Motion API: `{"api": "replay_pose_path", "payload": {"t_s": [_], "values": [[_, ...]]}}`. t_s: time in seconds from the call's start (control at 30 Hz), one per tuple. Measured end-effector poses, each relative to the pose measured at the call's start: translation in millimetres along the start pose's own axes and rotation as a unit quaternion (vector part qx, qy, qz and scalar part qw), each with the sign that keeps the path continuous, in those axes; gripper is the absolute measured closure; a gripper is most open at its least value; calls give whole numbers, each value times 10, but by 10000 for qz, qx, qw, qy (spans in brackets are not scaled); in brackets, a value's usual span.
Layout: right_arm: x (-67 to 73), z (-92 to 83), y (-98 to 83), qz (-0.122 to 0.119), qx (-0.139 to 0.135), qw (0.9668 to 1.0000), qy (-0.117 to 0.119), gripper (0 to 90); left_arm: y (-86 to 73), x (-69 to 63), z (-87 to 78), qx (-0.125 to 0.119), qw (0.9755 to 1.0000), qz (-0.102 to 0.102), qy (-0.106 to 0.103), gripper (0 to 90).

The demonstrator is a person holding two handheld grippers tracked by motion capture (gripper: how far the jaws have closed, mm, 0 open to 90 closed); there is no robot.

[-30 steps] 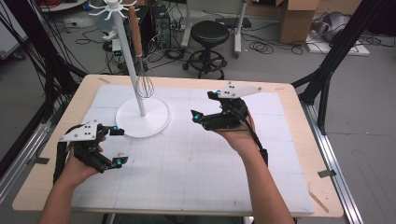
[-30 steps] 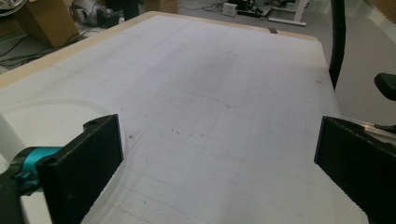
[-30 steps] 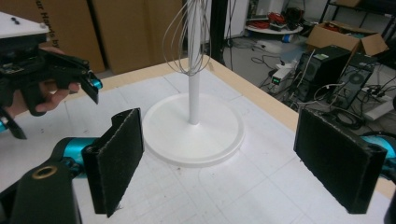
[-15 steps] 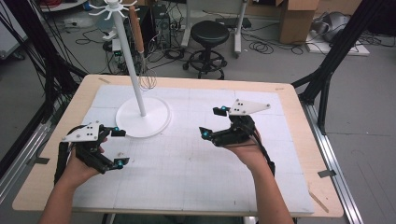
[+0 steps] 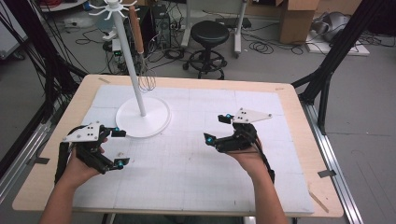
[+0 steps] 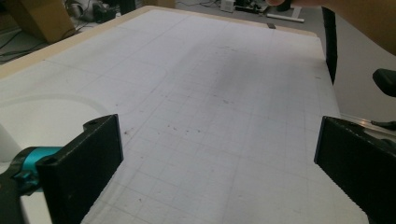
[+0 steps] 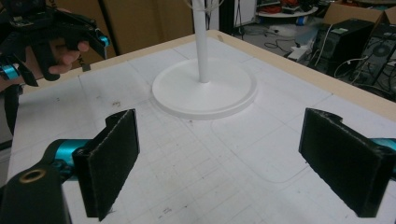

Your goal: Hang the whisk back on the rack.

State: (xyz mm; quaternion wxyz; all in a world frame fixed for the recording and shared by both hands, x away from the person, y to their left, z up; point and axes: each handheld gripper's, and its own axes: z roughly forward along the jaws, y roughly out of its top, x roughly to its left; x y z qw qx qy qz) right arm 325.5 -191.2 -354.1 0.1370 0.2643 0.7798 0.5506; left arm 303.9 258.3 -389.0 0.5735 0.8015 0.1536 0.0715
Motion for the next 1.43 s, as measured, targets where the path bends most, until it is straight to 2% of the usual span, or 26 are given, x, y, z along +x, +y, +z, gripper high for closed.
{"api": "replay_pose_path", "payload": {"t_s": [0.6,1.0,1.43], "values": [[-1,-6,-110,61,30,10000,-46,114,-2,-6,6,-5,10000,7,-20,17],[14,24,-144,75,112,9999,-37,114,0,-6,2,-39,10000,-8,-12,18],[15,8,-155,84,81,9999,-42,114,-8,1,20,-10,10000,-18,-21,17]]}}
